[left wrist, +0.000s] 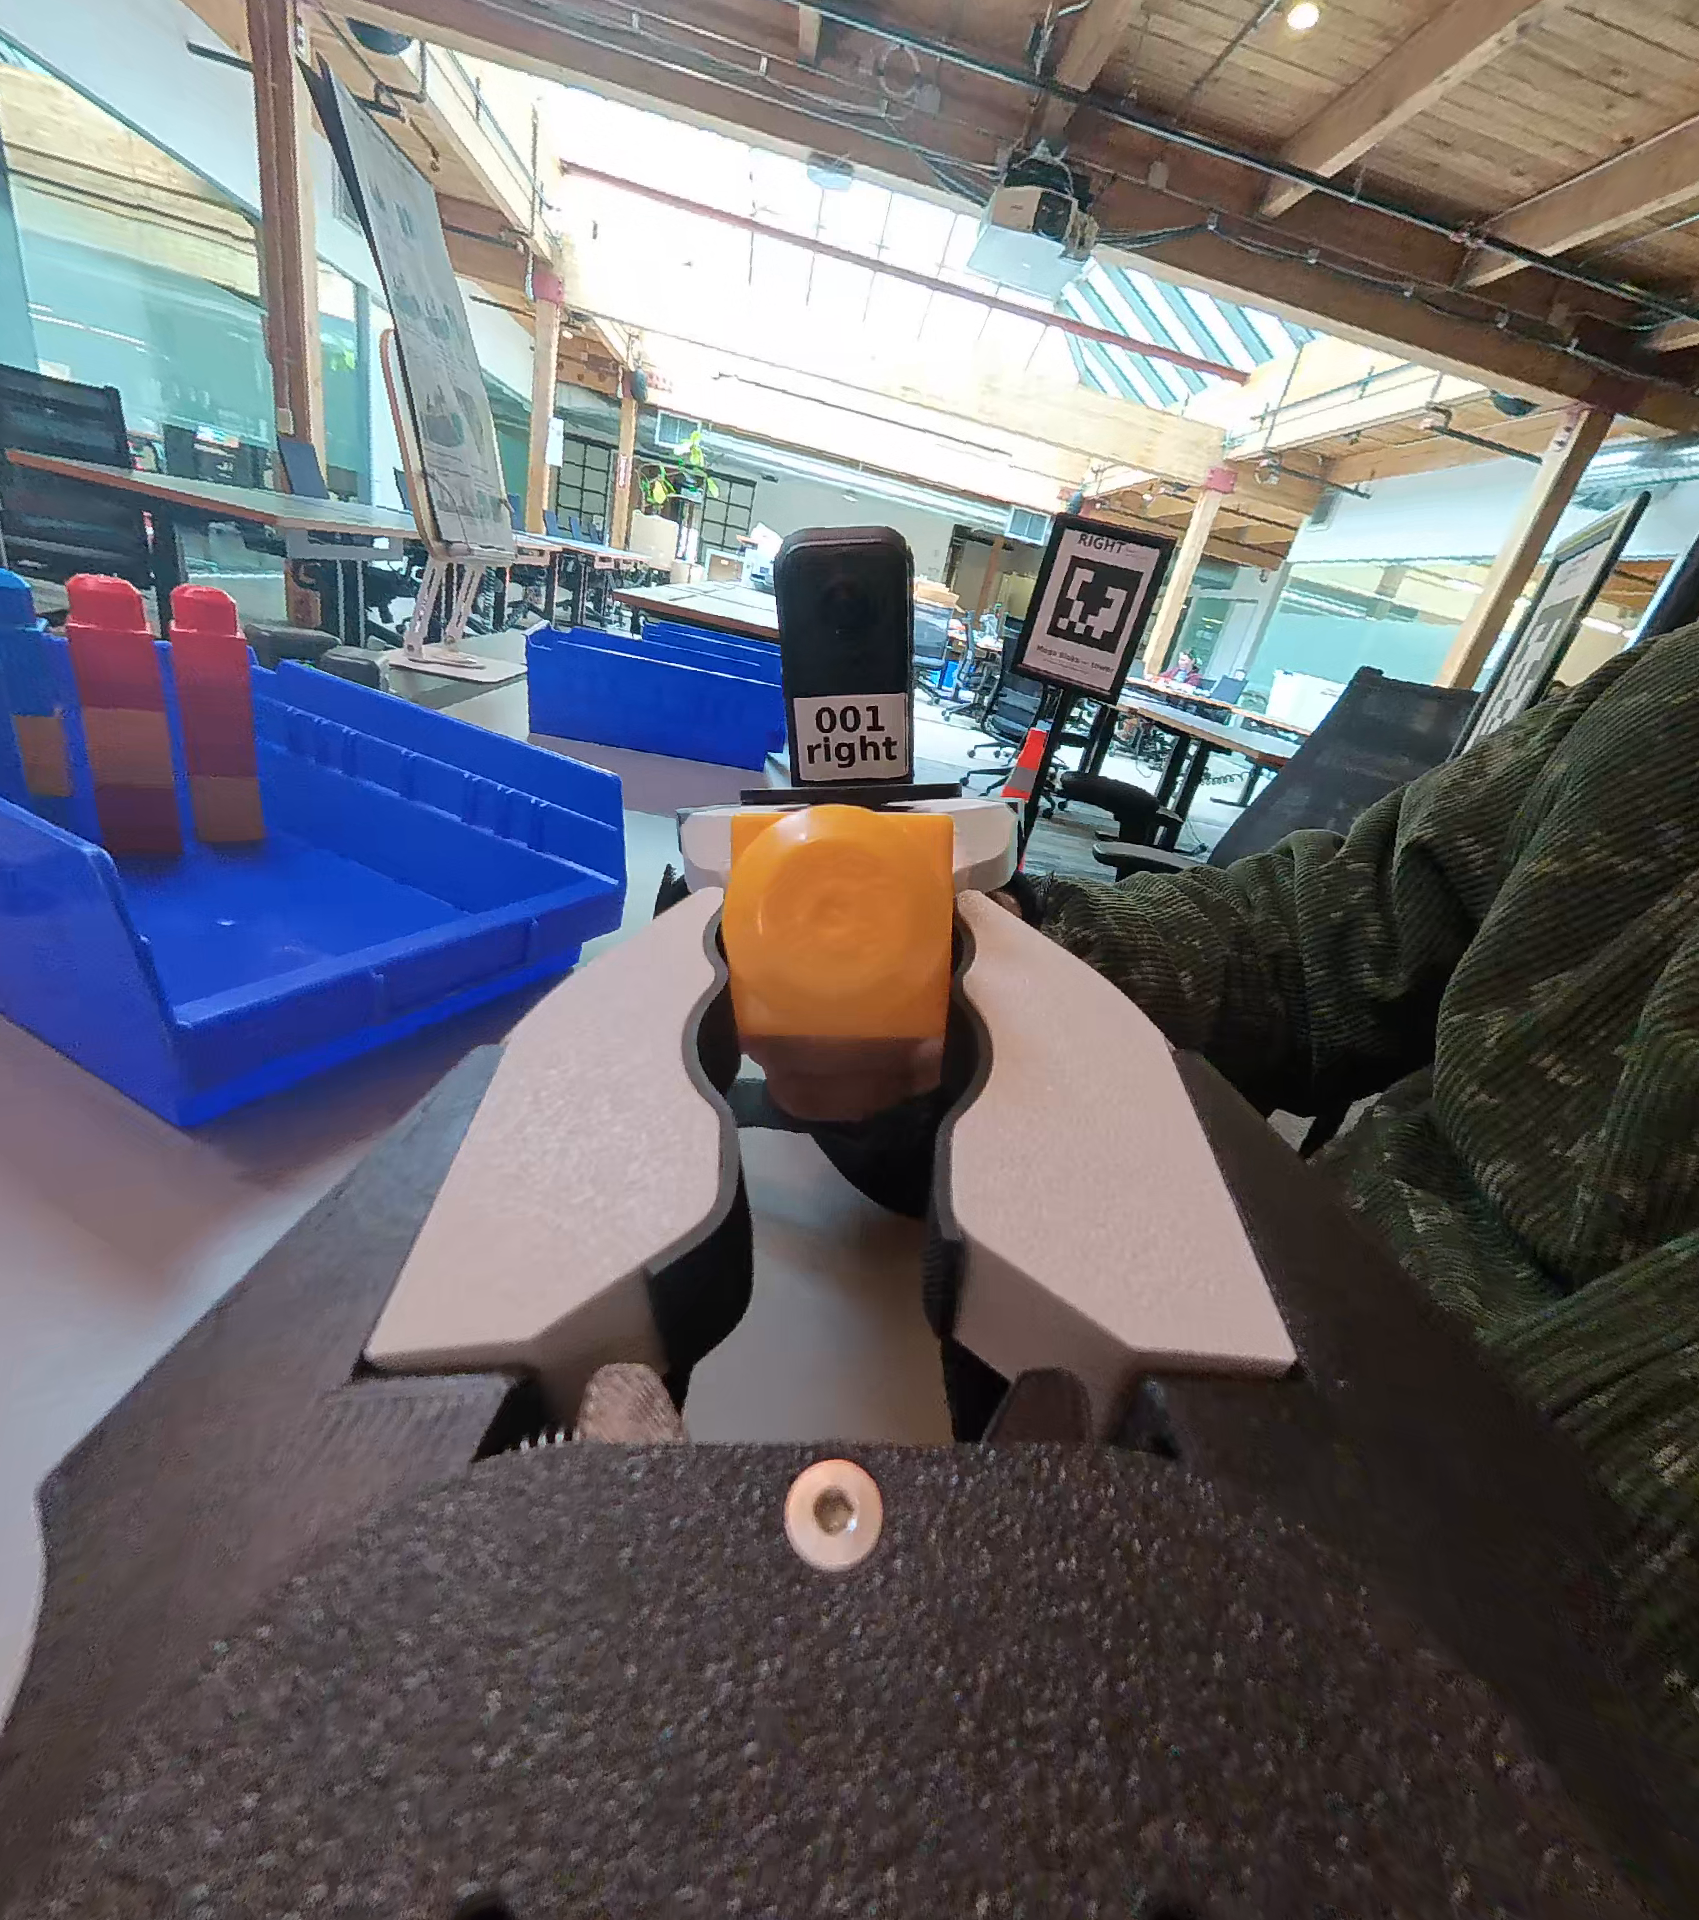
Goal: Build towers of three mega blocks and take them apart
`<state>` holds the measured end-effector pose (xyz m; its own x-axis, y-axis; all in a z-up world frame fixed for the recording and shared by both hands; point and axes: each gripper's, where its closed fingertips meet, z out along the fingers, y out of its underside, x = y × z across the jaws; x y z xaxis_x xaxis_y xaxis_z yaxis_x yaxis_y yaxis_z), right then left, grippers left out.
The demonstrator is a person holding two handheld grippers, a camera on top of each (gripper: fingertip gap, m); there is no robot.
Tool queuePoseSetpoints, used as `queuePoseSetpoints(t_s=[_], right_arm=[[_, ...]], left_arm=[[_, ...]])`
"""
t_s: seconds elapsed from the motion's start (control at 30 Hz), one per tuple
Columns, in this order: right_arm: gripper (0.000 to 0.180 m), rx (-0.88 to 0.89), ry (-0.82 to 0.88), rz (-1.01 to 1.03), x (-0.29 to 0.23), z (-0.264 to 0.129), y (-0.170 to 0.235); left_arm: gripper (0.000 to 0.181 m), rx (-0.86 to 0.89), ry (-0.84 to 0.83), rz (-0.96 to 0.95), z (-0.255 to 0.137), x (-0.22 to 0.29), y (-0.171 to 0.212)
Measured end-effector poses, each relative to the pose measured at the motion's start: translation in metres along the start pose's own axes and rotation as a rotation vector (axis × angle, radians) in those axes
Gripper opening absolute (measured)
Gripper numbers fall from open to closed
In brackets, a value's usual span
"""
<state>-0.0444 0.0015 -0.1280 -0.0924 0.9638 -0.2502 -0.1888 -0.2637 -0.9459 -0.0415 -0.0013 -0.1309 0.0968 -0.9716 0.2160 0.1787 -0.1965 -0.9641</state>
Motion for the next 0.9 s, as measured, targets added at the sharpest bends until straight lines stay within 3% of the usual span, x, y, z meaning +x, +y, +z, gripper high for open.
queuePoseSetpoints(t_s=[0.13, 0.27, 0.43, 0.6, 0.7, 0.77, 0.9], right_arm=[[0.036, -0.006, -0.003, -0.009, 0.000, 0.002, 0.001], [0.042, -0.136, 0.027, -0.098, 0.001, 0.005, 0.013], [0.046, -0.501, 0.151, -0.394, 0.019, -0.001, 0.065], [0.044, -0.692, 0.145, -0.441, 0.020, 0.003, 0.104], [0.037, -0.679, 0.119, -0.435, 0.015, 0.002, 0.100], [0.037, -0.656, 0.136, -0.413, 0.015, 0.003, 0.094], [0.037, -0.567, 0.212, -0.401, 0.024, 0.001, 0.073]], left_arm=[[0.036, -0.017, -0.002, 0.021, -0.002, 0.001, -0.001], [0.036, -0.102, -0.019, 0.074, -0.009, -0.002, 0.001], [0.036, -0.520, -0.098, 0.212, -0.025, -0.016, 0.053], [0.036, -0.652, -0.069, 0.276, -0.018, -0.005, 0.077], [0.036, -0.619, -0.062, 0.305, -0.016, -0.001, 0.071], [0.050, -0.566, -0.075, 0.302, -0.017, -0.002, 0.058], [0.051, -0.332, -0.253, 0.325, -0.045, -0.025, -0.014]])
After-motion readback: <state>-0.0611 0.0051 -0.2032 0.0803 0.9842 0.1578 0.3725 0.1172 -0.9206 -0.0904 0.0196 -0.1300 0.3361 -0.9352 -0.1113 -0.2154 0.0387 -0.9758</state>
